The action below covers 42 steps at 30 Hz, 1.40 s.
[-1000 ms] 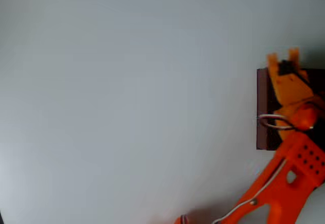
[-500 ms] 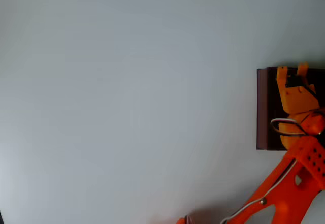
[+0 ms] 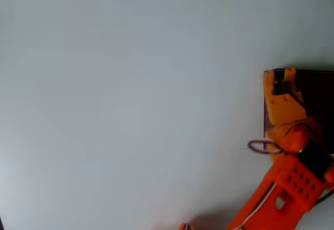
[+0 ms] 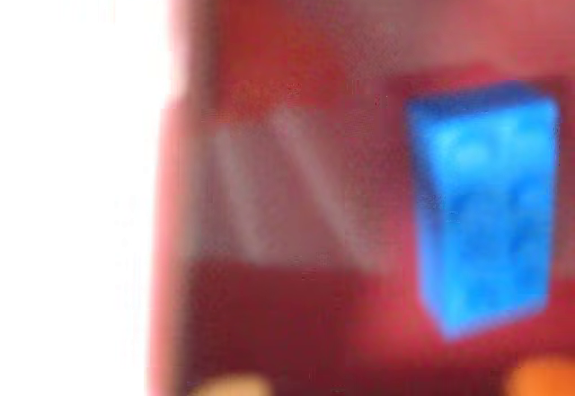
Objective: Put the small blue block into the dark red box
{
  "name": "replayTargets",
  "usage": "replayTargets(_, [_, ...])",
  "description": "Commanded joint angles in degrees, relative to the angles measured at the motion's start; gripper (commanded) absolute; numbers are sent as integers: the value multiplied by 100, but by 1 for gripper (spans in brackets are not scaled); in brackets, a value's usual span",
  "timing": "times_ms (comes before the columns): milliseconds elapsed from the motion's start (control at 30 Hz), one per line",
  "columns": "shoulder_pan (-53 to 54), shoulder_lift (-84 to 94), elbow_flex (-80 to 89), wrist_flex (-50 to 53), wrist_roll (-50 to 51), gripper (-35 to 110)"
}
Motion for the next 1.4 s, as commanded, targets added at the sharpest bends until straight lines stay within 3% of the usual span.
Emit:
replayTargets(0, [-501,1644,738,167,-149,8])
replayTargets(267, [-2531,4017,1415,1160,-879,0])
replayTargets(533, [-4447,7857,3691,993,-2065,0])
replayTargets(700, [-5300,8956,4720,1063,-2470,0])
replayTargets(933, [-5572,9527,5493,1468,-3568,0])
replayTargets(1367, [-5695,9527,6504,984,-3823,0])
